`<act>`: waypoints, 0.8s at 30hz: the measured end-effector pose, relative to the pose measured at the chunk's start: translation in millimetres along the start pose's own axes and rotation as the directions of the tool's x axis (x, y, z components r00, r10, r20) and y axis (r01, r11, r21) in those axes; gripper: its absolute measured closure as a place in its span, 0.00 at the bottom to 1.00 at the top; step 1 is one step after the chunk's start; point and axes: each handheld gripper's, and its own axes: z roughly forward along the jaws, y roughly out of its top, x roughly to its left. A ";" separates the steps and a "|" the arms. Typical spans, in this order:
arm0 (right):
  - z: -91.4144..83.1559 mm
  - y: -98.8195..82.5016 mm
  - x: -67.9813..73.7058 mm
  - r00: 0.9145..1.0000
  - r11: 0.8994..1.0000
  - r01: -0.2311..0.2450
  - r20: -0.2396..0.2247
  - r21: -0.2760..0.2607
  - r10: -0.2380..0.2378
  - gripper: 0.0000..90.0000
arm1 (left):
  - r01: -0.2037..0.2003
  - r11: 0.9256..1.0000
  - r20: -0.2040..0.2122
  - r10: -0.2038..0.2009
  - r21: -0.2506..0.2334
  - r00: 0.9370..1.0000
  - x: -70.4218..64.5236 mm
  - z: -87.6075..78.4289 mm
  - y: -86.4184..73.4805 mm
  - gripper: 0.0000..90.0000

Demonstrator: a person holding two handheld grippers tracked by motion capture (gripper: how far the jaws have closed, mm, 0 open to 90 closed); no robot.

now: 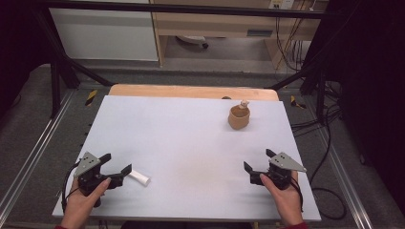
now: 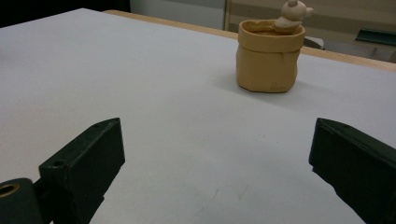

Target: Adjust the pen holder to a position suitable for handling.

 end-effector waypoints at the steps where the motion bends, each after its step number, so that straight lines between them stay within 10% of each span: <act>1: 0.0 0.0 0.1 1.000 1.000 0.000 0.000 0.001 0.000 0.04 | 0.002 1.000 -0.003 -0.002 0.000 1.000 0.5 -0.2 0.0 0.07; 24: -0.3 -0.2 0.7 1.000 1.000 0.002 0.004 0.017 -0.002 0.04 | -0.010 0.999 -0.028 0.011 0.037 1.000 2.9 0.5 -1.7 0.08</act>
